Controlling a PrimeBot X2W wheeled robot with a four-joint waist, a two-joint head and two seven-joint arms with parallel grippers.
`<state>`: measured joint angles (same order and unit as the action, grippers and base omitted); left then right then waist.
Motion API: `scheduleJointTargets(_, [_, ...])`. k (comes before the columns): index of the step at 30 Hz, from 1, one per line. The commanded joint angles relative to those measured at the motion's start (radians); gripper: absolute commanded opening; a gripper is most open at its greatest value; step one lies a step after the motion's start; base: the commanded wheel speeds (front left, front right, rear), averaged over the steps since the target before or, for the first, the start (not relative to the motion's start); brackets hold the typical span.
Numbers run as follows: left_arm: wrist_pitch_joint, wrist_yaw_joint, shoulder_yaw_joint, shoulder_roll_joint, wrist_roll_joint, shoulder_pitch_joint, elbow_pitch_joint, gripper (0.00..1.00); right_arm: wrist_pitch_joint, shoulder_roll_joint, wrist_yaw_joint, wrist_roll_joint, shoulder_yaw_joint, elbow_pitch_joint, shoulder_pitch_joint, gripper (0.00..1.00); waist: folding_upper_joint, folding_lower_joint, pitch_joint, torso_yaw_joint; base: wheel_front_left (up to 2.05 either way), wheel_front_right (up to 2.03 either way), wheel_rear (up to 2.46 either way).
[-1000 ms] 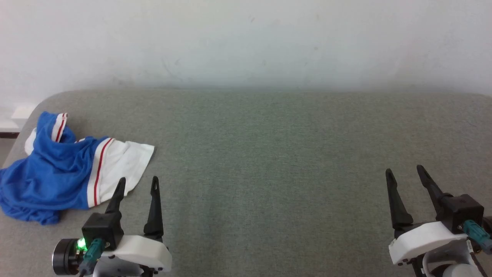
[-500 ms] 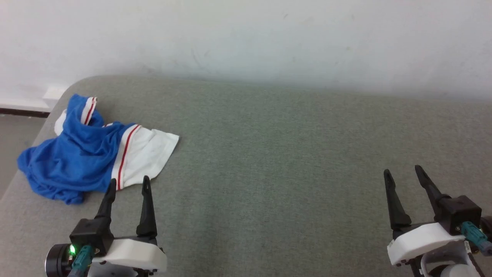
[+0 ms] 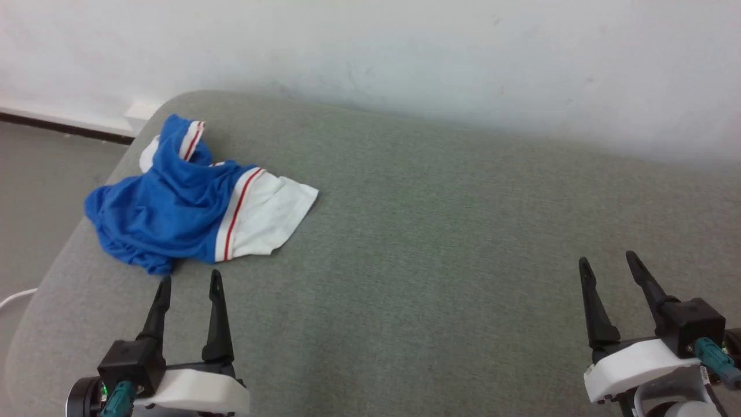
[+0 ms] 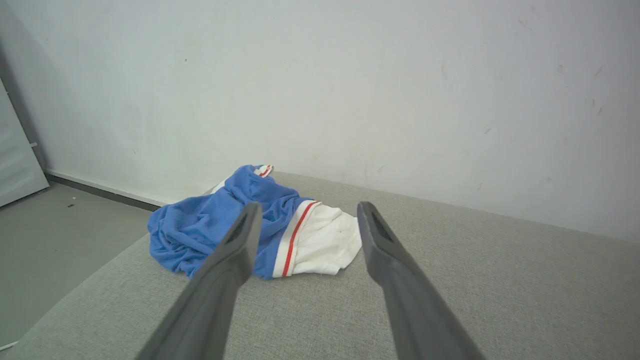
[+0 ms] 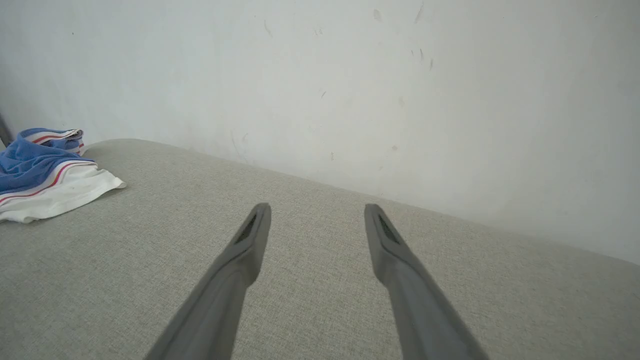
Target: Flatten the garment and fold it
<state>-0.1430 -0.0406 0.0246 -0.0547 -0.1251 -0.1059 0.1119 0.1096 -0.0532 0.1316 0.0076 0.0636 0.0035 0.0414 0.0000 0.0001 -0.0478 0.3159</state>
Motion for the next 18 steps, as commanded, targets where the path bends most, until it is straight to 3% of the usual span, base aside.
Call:
scheduleJointTargets(1, [-0.010,-0.009,0.001,0.003,-0.010,-0.018,0.007,1.00,0.009,0.002,-0.001,-0.006,0.002,-0.004,0.004,1.00,0.0000,0.0000,-0.003,0.027,0.00,0.00,0.00])
scheduleJointTargets(18, [-0.045,-0.006,0.000,0.003,-0.026,-0.059,0.011,1.00,0.024,0.002,-0.001,-0.010,-0.008,0.002,0.033,1.00,0.0000,0.0000,0.018,0.178,0.00,0.00,0.00])
